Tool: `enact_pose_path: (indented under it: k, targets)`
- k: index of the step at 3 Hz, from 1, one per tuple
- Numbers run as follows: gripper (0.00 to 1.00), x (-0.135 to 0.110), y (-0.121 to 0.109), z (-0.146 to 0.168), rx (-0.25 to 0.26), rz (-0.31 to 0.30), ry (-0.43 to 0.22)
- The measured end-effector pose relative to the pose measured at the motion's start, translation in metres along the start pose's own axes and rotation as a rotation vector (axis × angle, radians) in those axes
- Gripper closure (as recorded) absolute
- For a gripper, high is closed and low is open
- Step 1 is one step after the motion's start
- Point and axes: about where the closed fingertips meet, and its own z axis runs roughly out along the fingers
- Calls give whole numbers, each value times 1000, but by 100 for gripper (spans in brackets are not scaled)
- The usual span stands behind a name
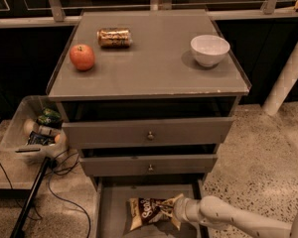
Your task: Place brown chip bag into bottom drawer
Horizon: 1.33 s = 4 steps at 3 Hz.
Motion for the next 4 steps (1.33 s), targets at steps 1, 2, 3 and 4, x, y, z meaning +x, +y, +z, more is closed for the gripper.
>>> enact_pose_path:
  k: [1, 2, 3, 4]
  targets:
    - [100, 19, -4, 8, 50, 3, 1]
    - [100, 38, -11, 16, 71, -7, 5]
    - [82, 39, -13, 16, 75, -7, 6]
    - [59, 39, -13, 16, 75, -7, 6]
